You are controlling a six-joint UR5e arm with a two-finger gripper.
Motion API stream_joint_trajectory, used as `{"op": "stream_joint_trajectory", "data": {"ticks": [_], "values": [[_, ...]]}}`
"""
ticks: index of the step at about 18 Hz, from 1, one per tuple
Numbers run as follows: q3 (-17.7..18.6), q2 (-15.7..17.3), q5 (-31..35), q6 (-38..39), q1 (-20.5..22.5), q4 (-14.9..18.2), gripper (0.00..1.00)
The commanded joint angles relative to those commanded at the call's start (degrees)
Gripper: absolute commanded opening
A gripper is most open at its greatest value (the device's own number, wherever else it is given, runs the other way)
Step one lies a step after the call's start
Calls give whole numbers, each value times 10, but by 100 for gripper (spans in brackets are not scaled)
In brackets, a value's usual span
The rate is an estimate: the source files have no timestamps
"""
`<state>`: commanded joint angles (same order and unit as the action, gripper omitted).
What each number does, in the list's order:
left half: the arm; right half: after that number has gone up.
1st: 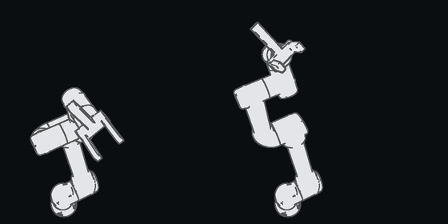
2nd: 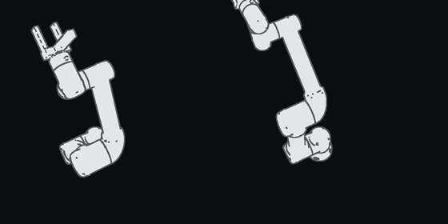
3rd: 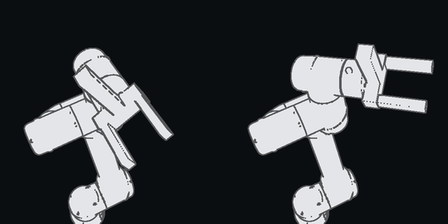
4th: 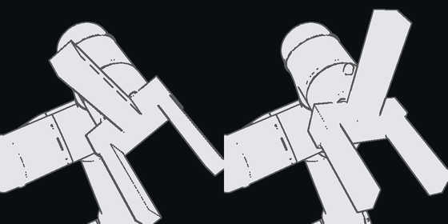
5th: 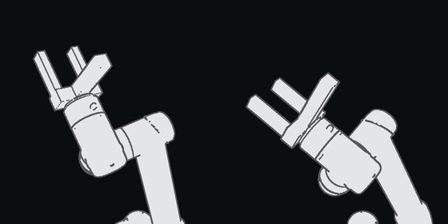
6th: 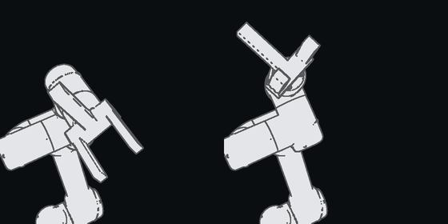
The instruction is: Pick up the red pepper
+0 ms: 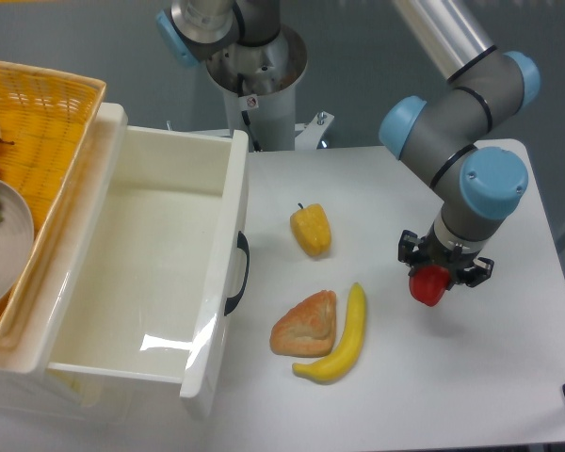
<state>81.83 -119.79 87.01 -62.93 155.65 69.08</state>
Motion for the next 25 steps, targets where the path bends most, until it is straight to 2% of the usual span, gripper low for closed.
{"op": "stream_joint_trajectory", "data": {"ticks": [7, 9, 20, 25], "values": [[-11, -5, -11, -19, 7, -2, 24], [-12, -5, -23, -19, 17, 3, 24], [-12, -4, -15, -29, 13, 3, 24], [-12, -1, -2, -70, 14, 3, 24]]}}
